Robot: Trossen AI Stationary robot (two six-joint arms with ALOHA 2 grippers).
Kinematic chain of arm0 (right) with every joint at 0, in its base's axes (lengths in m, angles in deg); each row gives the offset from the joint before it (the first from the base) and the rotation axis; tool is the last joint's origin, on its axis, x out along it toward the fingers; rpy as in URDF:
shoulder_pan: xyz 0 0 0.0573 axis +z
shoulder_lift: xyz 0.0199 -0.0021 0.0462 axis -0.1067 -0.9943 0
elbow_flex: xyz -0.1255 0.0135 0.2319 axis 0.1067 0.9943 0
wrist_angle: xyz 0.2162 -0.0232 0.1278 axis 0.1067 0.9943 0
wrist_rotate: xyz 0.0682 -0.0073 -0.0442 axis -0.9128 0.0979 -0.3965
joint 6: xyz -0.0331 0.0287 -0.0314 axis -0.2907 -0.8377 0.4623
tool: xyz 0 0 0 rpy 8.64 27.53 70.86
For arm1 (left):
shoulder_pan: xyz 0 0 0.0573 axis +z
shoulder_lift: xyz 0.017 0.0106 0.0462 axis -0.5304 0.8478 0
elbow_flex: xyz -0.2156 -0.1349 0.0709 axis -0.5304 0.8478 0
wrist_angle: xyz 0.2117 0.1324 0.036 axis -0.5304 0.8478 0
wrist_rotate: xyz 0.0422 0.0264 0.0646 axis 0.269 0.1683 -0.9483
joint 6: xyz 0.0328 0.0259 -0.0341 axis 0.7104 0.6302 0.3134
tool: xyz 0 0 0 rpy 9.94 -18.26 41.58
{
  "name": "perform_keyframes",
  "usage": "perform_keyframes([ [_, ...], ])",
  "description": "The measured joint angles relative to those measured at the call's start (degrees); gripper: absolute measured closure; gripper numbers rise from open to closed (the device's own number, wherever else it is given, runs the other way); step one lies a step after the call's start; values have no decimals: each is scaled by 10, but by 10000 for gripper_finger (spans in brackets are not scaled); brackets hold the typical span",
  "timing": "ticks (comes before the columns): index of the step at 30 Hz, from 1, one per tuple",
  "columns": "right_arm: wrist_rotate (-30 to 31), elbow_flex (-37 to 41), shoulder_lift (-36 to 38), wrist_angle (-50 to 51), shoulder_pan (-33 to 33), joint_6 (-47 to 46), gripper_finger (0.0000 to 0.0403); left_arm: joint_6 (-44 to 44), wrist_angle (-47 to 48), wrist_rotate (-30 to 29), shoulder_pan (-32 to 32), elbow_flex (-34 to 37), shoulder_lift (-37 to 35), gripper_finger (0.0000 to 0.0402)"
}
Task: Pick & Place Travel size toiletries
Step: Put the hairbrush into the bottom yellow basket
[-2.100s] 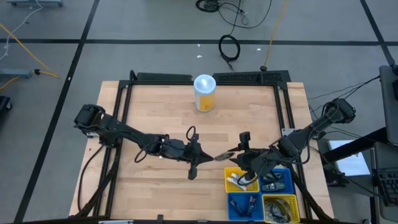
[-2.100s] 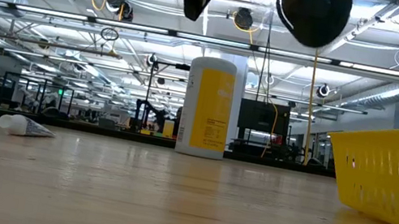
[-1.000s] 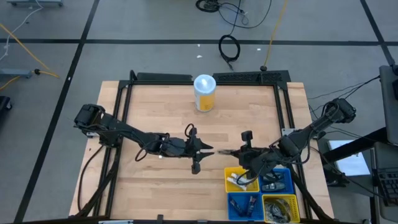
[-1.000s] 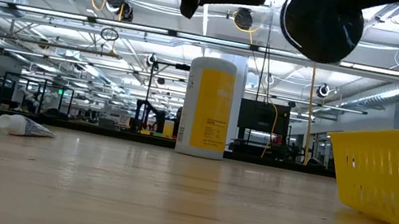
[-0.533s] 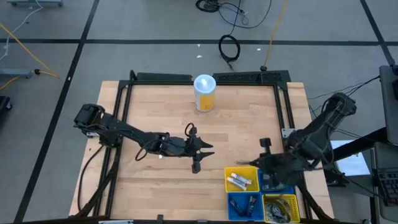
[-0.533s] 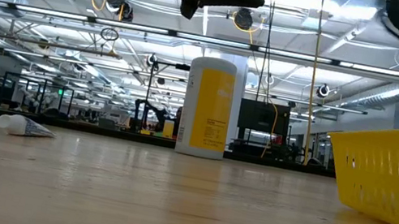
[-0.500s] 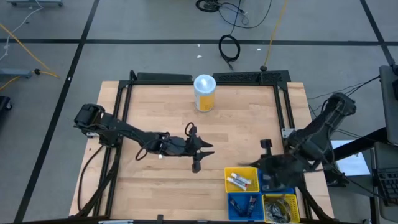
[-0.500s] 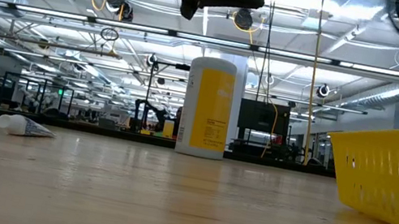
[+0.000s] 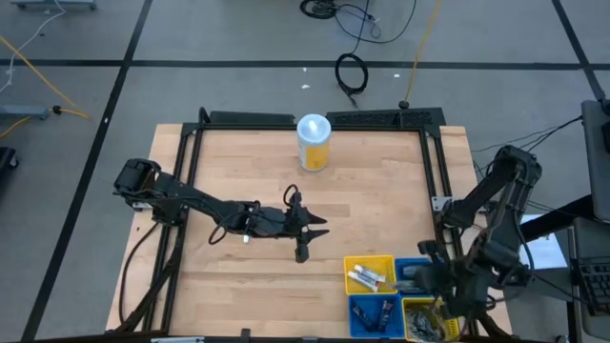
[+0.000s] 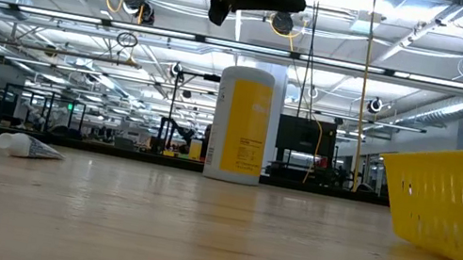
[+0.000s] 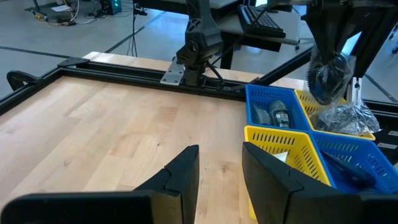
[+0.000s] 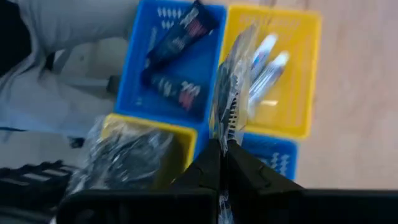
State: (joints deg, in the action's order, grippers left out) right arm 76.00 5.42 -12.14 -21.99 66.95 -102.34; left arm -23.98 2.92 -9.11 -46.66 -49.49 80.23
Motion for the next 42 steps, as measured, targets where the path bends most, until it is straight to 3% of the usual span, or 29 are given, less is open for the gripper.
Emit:
perform_keyframes([
  [12,-98,0,-33,-3,63,-218,403,-22,-2,0,0,0,0,279],
  [17,-103,0,-50,-5,77,-272,402,-25,-1,0,0,0,0,279],
  [30,-104,0,-82,-19,83,-280,401,-26,-1,0,0,0,0,279],
  [42,-119,55,-82,-28,80,-299,353,-27,-1,0,0,0,0,279],
])
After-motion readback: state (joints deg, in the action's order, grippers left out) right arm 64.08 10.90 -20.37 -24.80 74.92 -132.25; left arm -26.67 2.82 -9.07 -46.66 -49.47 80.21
